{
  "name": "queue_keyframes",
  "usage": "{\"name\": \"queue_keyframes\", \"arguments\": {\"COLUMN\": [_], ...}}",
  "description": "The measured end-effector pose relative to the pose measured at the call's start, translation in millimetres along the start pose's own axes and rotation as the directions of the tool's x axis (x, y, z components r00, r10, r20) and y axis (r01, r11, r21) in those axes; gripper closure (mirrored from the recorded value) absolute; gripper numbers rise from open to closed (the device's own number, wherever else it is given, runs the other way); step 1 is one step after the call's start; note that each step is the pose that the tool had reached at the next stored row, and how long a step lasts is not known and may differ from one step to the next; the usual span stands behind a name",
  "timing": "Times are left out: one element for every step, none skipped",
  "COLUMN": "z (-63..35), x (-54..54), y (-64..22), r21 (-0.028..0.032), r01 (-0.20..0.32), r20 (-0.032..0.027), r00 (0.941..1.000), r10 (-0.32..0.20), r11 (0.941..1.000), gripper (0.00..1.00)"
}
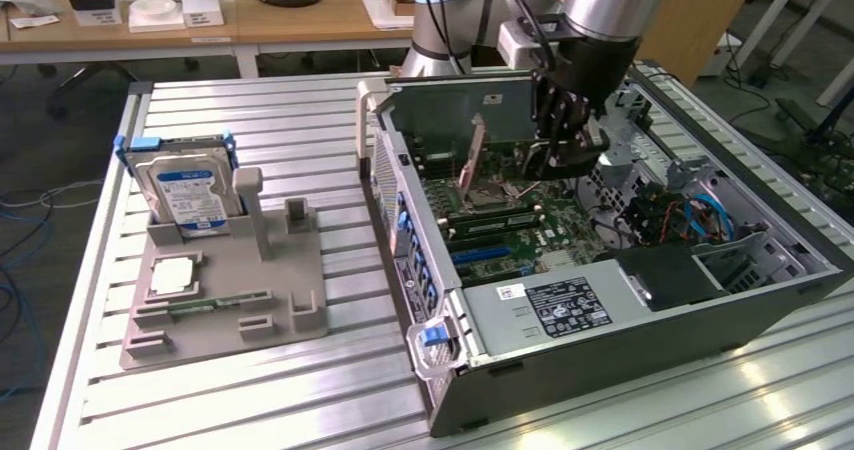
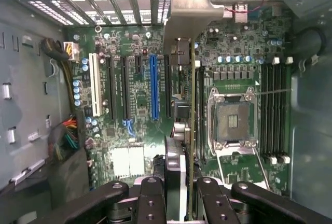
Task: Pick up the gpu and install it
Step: 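Insert the gpu into the slot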
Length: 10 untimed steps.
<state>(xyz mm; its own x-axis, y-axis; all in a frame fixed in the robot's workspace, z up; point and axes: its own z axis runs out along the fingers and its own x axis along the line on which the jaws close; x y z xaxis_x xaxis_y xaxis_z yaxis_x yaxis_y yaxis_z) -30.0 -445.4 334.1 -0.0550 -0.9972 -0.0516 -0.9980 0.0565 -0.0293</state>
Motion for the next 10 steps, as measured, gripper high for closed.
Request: {"name": "queue_keyframes", "arguments": {"z": [1.6, 3.0, 4.4, 5.7, 7.1, 7.8, 8.5, 9.4, 10.8, 12.3], "x": [0.1, 0.2, 0.3, 0.4, 0.5, 0.6, 0.7, 0.8, 0.9, 1.0], "y": [0.1, 0.2, 0.3, 0.4, 0.5, 0.9, 1.7, 3.8, 7.5, 10.5], "r21": [-0.0011, -0.0017, -0.0019, -0.0023, -0.0035, -0.0059, -0.0086, -0.0108, -0.0116, -0.0116], "r01": [0.009, 0.02, 0.024, 0.027, 0.028, 0.028, 0.028, 0.028, 0.028, 0.028], "r20": [0.0005, 0.0016, 0.002, 0.002, 0.0018, -0.0024, -0.0063, -0.0087, -0.0093, -0.0094], "r00": [1.0, 0.9998, 0.9997, 0.9996, 0.9996, 0.9996, 0.9996, 0.9996, 0.9996, 0.9996], "r10": [-0.009, -0.02, -0.024, -0.027, -0.028, -0.028, -0.028, -0.028, -0.028, -0.028], "r11": [1.0, 0.9998, 0.9997, 0.9996, 0.9996, 0.9996, 0.9996, 0.9996, 0.9995, 0.9995], "gripper": [0.72, 0.72, 0.72, 0.72, 0.72, 0.72, 0.72, 0.72, 0.72, 0.72]}}
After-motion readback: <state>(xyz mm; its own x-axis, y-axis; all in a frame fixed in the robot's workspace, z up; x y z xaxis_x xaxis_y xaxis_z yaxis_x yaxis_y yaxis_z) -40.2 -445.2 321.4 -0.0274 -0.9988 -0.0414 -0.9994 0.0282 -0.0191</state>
